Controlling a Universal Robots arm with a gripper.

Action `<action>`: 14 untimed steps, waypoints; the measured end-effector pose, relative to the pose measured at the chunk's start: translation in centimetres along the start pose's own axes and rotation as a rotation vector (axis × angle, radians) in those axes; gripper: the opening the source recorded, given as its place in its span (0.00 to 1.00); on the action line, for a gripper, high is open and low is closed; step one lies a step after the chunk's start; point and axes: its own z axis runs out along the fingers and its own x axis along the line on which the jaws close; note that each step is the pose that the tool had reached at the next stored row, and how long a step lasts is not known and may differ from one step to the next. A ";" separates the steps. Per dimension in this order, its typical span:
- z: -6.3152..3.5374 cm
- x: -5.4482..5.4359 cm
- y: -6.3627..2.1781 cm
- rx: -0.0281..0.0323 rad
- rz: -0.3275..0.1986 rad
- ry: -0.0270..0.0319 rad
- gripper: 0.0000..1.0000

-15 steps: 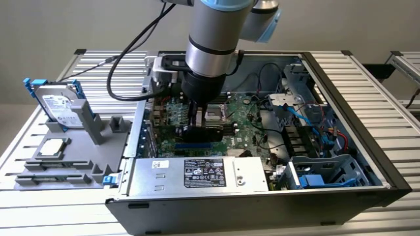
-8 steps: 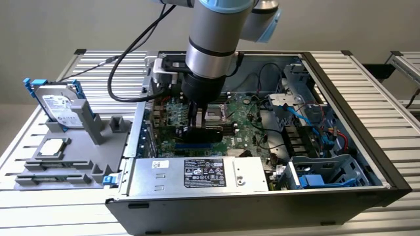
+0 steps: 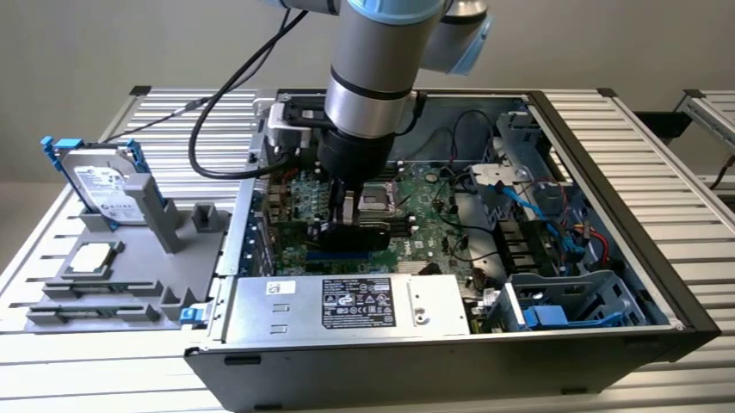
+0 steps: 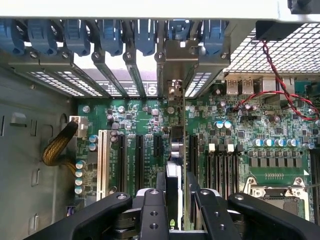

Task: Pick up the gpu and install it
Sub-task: 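Insert the gpu into the slot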

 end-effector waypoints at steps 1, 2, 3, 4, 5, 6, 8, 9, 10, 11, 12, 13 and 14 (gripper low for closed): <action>0.01 0.0 0.00 -0.0003 0.000 0.0009 0.27; 0.02 0.0 -0.01 -0.0006 0.000 0.0018 0.27; 0.04 0.0 -0.01 -0.0009 0.000 0.0029 0.27; 0.06 0.0 -0.01 -0.0012 0.001 0.0042 0.27; 0.09 0.0 -0.02 -0.0015 0.001 0.0056 0.27; 0.12 0.0 -0.02 -0.0017 0.001 0.0072 0.27; 0.19 0.0 -0.03 -0.0020 0.002 0.0104 0.27; 0.22 -0.1 -0.04 -0.0022 0.002 0.0118 0.27; 0.26 -0.1 -0.04 -0.0023 0.002 0.0126 0.27; 0.30 -0.1 -0.05 -0.0022 0.002 0.0133 0.27; 0.34 -0.2 -0.06 -0.0023 0.003 0.0143 0.27; 0.38 -0.2 -0.07 -0.0026 0.003 0.0154 0.27; 0.41 -0.2 -0.08 -0.0030 0.003 0.0167 0.27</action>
